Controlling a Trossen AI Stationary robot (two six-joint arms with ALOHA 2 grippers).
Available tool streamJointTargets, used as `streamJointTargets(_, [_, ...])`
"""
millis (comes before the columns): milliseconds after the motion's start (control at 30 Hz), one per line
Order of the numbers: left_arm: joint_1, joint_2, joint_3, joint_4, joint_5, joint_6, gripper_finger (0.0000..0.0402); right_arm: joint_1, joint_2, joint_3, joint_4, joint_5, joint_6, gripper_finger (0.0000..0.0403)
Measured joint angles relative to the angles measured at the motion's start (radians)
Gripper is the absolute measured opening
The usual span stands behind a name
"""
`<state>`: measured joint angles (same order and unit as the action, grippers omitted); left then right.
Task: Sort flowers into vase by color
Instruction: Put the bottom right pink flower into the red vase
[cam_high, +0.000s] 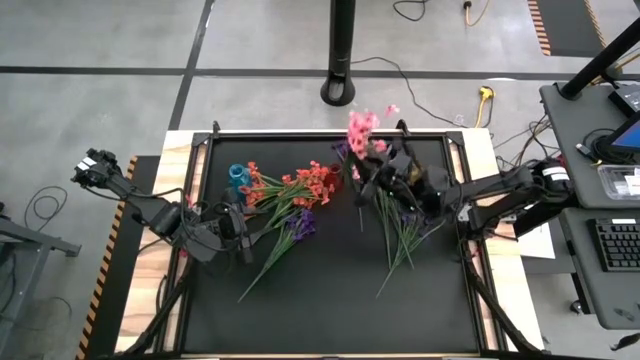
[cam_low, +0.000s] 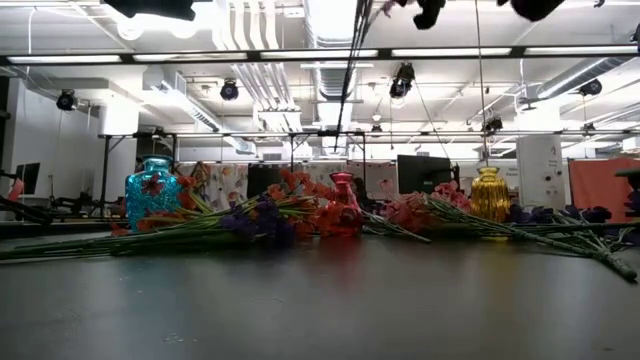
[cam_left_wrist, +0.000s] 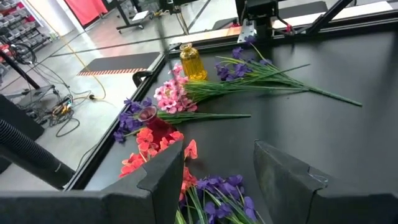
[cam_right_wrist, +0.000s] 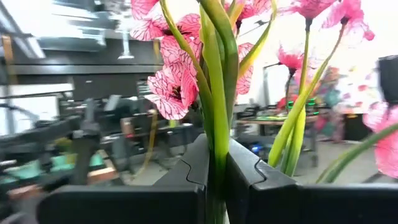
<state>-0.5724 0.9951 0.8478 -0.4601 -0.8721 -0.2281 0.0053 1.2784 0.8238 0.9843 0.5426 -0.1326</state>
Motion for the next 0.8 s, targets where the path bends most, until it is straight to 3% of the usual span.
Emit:
streamJointTargets(367, [0.0,0.0,0.0,0.0,0.0,-0.009,0.0176,-0.173,0.0,0.006,0.008,-0.052,0.015,0.0018])
streamJointTargets(800, [0.0,0.0,0.0,-0.007,-0.006,-0.009,0.0176,-0.194,0.105,0.006,0.028,-0.053,-0.01,0.0018])
